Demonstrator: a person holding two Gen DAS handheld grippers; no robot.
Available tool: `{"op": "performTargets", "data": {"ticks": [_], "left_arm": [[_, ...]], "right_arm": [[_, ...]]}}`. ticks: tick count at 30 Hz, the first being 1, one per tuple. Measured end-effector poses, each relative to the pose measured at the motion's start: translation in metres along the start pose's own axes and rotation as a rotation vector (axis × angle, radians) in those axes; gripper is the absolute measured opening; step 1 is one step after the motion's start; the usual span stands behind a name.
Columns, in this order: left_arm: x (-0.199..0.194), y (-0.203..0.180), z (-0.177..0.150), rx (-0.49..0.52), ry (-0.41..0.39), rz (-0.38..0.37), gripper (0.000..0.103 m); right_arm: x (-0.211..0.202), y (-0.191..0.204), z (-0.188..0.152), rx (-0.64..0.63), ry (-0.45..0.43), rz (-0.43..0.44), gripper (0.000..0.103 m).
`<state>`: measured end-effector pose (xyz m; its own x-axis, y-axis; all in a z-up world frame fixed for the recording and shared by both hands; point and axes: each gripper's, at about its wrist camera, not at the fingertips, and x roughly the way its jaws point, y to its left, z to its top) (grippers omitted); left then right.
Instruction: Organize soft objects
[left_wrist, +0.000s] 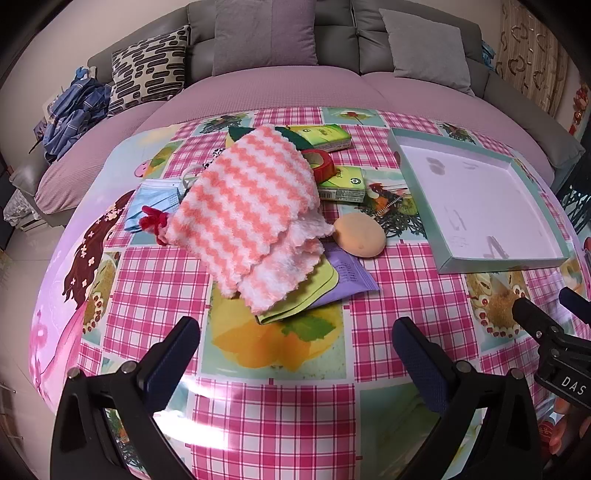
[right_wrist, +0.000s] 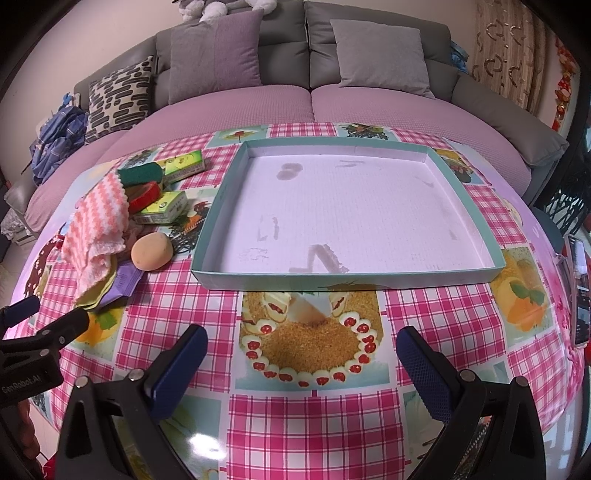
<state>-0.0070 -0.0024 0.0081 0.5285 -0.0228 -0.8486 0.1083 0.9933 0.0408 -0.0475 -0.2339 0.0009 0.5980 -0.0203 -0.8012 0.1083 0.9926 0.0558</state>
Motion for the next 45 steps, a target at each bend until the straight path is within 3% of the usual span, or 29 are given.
{"op": "performTargets", "data": {"ticks": [13, 18, 24, 29, 32, 36, 40, 45], "left_arm": [[0.001, -0.001, 0.0, -0.005, 0.003, -0.004, 0.103], [0.001, 0.016, 0.003, -0.059, 0.018, -0.051, 0.103], [-0.018, 0.055, 0.035, -0.147, -0.036, -0.063, 0.103], [-0.021, 0.07, 0.07, -0.157, -0.061, -0.054, 0.103], [-0.013, 0.071, 0.092, -0.142, -0.006, -0.033, 0.103], [0.0, 0.083, 0.112, -0.209, 0.048, 0.017, 0.103], [0.018, 0.088, 0.12, -0.237, 0.068, 0.057, 0.103], [0.047, 0.096, 0.113, -0.309, 0.11, -0.001, 0.103]], "right_arm": [[0.001, 0.001, -0.001, -0.008, 0.001, -0.003, 0.103], [0.0, 0.001, 0.0, -0.007, -0.003, -0.007, 0.103], [-0.02, 0.006, 0.019, -0.007, -0.048, 0.021, 0.103], [-0.03, 0.032, 0.048, -0.057, -0.086, 0.059, 0.103], [-0.03, 0.055, 0.067, -0.076, -0.096, 0.112, 0.103], [-0.014, 0.084, 0.086, -0.112, -0.069, 0.182, 0.103], [0.008, 0.101, 0.099, -0.139, -0.031, 0.179, 0.103], [0.042, 0.114, 0.098, -0.176, 0.038, 0.19, 0.102]]}}
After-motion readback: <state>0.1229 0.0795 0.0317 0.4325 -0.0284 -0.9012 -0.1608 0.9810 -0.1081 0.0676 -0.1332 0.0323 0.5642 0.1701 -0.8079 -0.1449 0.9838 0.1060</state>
